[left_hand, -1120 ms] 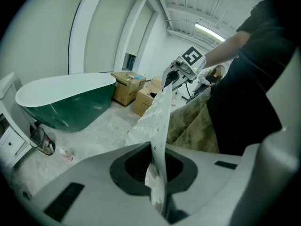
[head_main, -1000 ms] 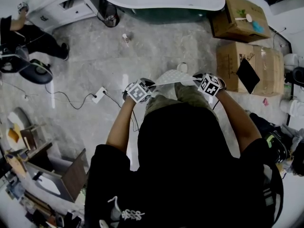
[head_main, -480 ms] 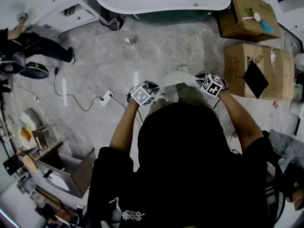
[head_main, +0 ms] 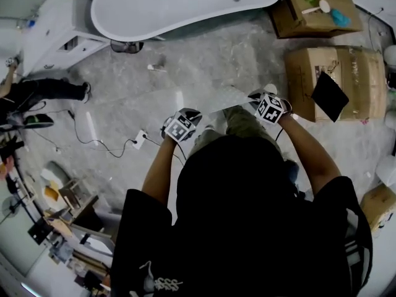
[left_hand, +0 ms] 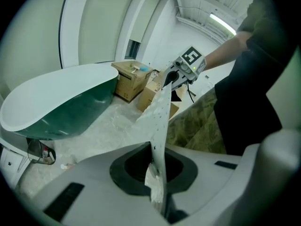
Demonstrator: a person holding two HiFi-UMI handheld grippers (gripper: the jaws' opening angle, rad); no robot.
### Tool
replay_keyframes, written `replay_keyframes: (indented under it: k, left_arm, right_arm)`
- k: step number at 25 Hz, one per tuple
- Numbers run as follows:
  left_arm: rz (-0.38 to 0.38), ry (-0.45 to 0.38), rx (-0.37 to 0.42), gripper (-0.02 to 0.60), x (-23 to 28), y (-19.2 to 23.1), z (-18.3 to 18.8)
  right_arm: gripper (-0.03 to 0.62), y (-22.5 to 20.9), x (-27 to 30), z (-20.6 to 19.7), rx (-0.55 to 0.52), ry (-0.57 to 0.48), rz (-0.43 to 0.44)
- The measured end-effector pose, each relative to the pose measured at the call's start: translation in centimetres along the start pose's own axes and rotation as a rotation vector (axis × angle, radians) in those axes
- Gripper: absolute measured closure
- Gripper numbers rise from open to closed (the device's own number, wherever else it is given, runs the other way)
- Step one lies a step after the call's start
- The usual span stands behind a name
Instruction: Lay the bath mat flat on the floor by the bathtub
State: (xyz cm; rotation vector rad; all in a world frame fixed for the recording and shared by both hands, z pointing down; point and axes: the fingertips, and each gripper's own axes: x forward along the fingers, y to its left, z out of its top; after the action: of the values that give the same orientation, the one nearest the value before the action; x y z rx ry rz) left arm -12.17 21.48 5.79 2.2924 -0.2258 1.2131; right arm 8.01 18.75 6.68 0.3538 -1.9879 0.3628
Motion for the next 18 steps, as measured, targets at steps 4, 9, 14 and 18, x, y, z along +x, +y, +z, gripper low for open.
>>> replay_keyframes:
  k: [4, 9, 14, 18]
  left_arm:
    - [0.002, 0.028, -0.009, 0.555, 1.3, 1.7, 3.5]
    - [0.022, 0.042, -0.02, 0.555, 1.8, 3.8, 6.7]
    - [0.043, 0.038, -0.026, 0.555, 2.7, 5.9, 8.4]
    - [0.047, 0.029, -0.03, 0.555, 2.6, 7.4, 8.1]
  right_arm:
    - [0.566, -3.5, -0.7, -1.2, 0.032, -0.013, 0.004]
    - [0.566, -6.5, -0.8, -1.8, 0.055, -0.035, 0.026]
    - [0.566, -8.7, -0.2, -2.3, 0.06, -0.035, 0.052]
    - [0.566, -9.4, 0.6, -1.3, 0.062, -0.02, 0.052]
